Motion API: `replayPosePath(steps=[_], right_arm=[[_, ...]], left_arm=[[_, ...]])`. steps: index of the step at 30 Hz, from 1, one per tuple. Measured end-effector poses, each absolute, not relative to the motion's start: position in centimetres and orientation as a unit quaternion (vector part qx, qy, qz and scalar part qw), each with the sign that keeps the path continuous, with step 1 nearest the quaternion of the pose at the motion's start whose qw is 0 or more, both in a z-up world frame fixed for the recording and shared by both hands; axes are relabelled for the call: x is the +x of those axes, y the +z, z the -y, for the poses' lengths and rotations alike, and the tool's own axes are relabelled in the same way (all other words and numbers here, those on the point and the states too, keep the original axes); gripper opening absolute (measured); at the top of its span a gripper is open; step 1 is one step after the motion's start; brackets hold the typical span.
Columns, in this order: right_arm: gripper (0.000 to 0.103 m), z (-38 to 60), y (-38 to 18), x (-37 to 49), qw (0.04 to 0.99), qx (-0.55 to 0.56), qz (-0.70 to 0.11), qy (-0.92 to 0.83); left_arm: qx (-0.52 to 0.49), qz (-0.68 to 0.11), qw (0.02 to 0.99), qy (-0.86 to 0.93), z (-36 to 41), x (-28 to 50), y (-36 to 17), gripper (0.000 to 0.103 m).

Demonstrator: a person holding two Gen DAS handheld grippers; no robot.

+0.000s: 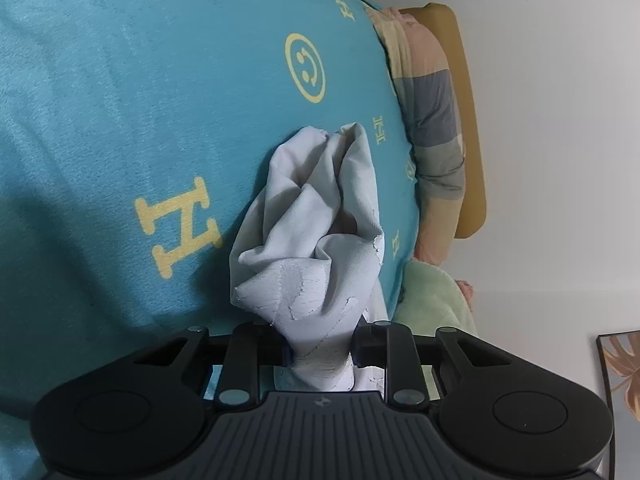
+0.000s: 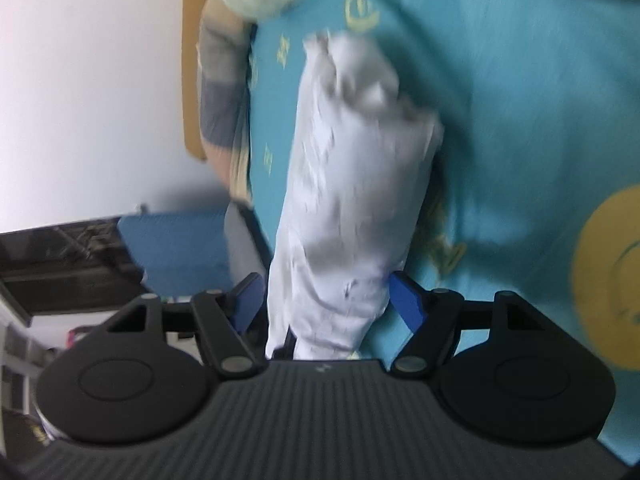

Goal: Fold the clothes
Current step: 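Lift the folded T-shirt with both grippers and carry it onto the green blanket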

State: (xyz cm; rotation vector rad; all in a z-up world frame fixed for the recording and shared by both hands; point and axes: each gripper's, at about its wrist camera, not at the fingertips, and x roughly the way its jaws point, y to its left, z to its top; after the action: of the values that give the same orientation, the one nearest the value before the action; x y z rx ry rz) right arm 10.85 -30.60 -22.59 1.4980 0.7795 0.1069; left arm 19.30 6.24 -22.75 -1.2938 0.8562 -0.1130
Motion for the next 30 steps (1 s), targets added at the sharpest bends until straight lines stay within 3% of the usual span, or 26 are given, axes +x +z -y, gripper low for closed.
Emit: replayPosePath(steps=[4,7,11,14,25,30], right_arm=[[0.071,31.0,-22.5,11.3,0.693,0.639,-0.335,0.004],[0.064,32.1,-22.5,11.3,0.710,0.630,-0.313,-0.025],[0.037,32.4,-22.1,11.3,0.728,0.614,-0.303,-0.032],[0.028,32.2,-21.3,11.1,0.744,0.599,-0.294,-0.027],[0.024,33.8,-13.1,6.2,0.771,0.594,-0.231,0.009],[0.024,38.2,-9.4,1.7,0.766,0.605,-0.216,-0.011]], left_arm=[[-0.585,-0.384,0.712,-0.050,-6.3,19.2,-22.7,0.025],[-0.586,-0.383,0.712,-0.050,-6.4,19.1,-22.6,0.025],[-0.586,-0.384,0.712,-0.049,-6.6,18.8,-22.4,0.025],[-0.591,-0.383,0.708,-0.050,-6.8,18.6,-21.7,0.025],[-0.577,-0.407,0.701,-0.099,-5.0,15.9,-12.6,0.024],[-0.530,-0.453,0.705,-0.129,0.6,14.9,-7.9,0.024]])
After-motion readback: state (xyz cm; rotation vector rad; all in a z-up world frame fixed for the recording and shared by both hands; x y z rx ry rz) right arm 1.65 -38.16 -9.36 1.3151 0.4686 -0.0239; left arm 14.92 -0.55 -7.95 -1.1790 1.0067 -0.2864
